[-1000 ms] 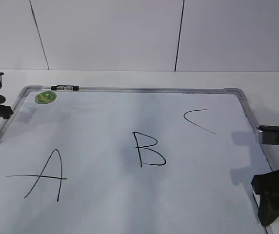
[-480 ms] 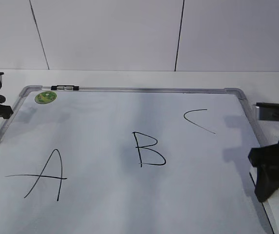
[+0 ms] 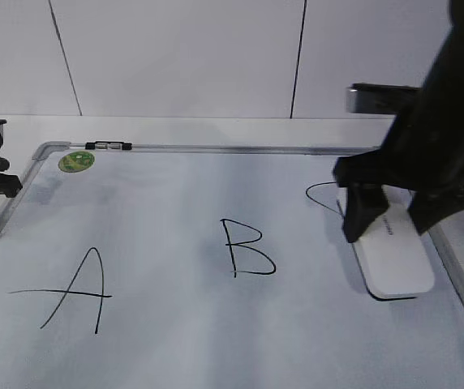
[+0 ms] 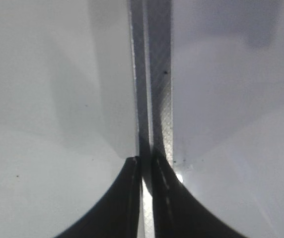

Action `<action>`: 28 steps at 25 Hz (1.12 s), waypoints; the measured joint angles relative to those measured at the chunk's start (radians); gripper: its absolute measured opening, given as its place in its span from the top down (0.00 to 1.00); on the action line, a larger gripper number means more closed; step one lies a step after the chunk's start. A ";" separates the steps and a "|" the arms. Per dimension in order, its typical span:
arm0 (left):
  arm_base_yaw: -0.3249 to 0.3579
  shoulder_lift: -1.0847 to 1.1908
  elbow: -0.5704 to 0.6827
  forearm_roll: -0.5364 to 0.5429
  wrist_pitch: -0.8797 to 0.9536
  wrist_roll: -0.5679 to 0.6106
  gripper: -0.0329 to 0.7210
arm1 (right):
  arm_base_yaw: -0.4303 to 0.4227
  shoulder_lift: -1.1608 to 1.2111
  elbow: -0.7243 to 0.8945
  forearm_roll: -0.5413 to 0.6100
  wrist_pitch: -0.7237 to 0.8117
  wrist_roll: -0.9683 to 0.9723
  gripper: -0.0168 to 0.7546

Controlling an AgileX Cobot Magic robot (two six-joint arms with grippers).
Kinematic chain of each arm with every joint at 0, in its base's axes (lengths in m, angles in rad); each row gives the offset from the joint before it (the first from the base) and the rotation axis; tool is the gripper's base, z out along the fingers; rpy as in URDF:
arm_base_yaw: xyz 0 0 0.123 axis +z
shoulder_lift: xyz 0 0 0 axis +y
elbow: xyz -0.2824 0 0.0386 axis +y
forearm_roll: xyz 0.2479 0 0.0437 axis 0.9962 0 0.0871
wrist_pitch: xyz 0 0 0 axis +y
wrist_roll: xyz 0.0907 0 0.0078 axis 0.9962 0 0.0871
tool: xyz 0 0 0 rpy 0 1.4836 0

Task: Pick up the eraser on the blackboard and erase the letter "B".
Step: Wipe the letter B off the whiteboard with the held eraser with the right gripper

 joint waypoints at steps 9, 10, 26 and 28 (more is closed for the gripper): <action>0.000 0.000 0.000 -0.002 0.000 0.000 0.92 | 0.165 0.341 -0.345 -0.077 0.004 0.021 0.26; 0.000 0.000 0.000 -0.002 0.000 0.000 0.92 | 0.170 0.376 -0.381 -0.077 0.004 0.021 0.26; 0.000 0.000 0.000 -0.002 -0.005 0.000 0.92 | 0.205 0.561 -0.565 -0.103 0.059 0.026 0.26; 0.000 0.000 0.000 0.000 -0.005 0.000 0.92 | 0.235 0.562 -0.567 -0.123 0.055 0.026 0.26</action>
